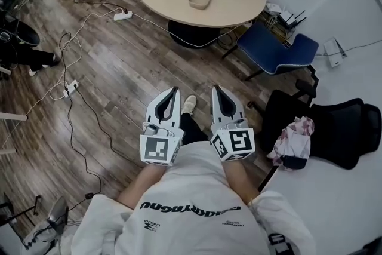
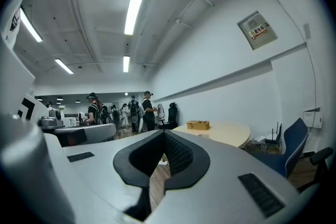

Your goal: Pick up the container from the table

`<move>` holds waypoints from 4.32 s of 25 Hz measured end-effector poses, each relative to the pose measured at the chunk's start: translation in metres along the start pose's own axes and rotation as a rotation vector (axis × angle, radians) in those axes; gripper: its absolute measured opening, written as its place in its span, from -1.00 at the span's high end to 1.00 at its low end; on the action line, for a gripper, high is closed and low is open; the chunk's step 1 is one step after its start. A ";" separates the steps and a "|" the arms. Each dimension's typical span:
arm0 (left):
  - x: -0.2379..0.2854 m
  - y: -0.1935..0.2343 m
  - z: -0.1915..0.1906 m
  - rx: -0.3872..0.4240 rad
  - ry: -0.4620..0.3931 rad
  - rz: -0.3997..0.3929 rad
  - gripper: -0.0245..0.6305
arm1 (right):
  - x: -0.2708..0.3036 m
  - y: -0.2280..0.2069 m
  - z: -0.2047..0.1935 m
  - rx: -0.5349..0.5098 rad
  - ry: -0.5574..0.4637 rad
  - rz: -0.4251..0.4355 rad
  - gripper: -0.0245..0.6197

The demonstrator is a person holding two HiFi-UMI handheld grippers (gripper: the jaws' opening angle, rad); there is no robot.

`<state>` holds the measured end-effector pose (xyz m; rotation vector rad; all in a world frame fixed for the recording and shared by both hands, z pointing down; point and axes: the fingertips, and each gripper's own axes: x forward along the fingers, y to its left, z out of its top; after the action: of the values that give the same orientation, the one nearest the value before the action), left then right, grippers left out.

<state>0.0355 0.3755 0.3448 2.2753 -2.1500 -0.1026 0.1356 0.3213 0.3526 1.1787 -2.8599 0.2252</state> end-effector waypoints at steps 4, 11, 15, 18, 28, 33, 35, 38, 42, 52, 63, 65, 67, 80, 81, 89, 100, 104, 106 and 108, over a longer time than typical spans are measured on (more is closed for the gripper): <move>0.041 0.025 -0.004 0.004 0.019 -0.004 0.88 | 0.050 -0.010 0.005 0.000 -0.012 0.006 0.82; 0.142 0.078 -0.001 -0.006 0.030 -0.006 0.88 | 0.152 -0.049 0.021 0.007 0.004 -0.012 0.82; 0.201 0.091 0.003 -0.020 0.023 -0.020 0.88 | 0.199 -0.082 0.036 0.007 0.008 -0.028 0.82; 0.241 0.100 0.003 -0.019 0.048 -0.022 0.88 | 0.230 -0.105 0.044 0.007 0.019 -0.039 0.82; 0.341 0.104 -0.003 -0.014 0.051 -0.090 0.88 | 0.302 -0.169 0.055 0.038 0.032 -0.069 0.82; 0.371 0.117 -0.012 -0.024 0.094 -0.109 0.88 | 0.332 -0.178 0.044 0.060 0.075 -0.076 0.82; 0.387 0.126 -0.018 -0.035 0.126 -0.111 0.88 | 0.350 -0.183 0.039 0.072 0.091 -0.085 0.82; 0.414 0.142 -0.028 -0.018 0.138 -0.138 0.88 | 0.380 -0.192 0.035 0.080 0.112 -0.105 0.82; 0.456 0.170 -0.041 -0.051 0.191 -0.147 0.88 | 0.419 -0.209 0.031 0.103 0.137 -0.149 0.82; 0.538 0.200 -0.082 -0.075 0.280 -0.215 0.88 | 0.496 -0.248 0.000 0.158 0.199 -0.219 0.82; 0.588 0.218 -0.146 -0.106 0.411 -0.220 0.88 | 0.537 -0.279 -0.056 0.206 0.312 -0.251 0.82; 0.595 0.222 -0.156 -0.124 0.430 -0.212 0.88 | 0.542 -0.284 -0.065 0.209 0.328 -0.250 0.82; 0.605 0.227 -0.164 -0.133 0.441 -0.205 0.88 | 0.547 -0.290 -0.074 0.206 0.339 -0.246 0.82; 0.643 0.236 -0.241 -0.178 0.582 -0.181 0.67 | 0.566 -0.338 -0.137 0.264 0.421 -0.313 0.67; 0.644 0.236 -0.248 -0.180 0.593 -0.181 0.66 | 0.568 -0.341 -0.141 0.267 0.427 -0.317 0.66; 0.654 0.239 -0.291 -0.170 0.666 -0.180 0.66 | 0.582 -0.356 -0.176 0.305 0.484 -0.340 0.65; 0.658 0.237 -0.330 -0.185 0.735 -0.194 0.66 | 0.587 -0.368 -0.206 0.335 0.525 -0.384 0.65; 0.659 0.237 -0.340 -0.191 0.753 -0.195 0.67 | 0.588 -0.370 -0.215 0.344 0.538 -0.397 0.65; 0.659 0.237 -0.343 -0.195 0.761 -0.196 0.68 | 0.589 -0.372 -0.217 0.346 0.539 -0.401 0.65; 0.660 0.237 -0.347 -0.201 0.771 -0.199 0.68 | 0.590 -0.373 -0.220 0.353 0.547 -0.398 0.65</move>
<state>-0.1457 -0.3096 0.6760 1.9475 -1.4494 0.4572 -0.0251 -0.3187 0.6690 1.4311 -2.1206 0.8988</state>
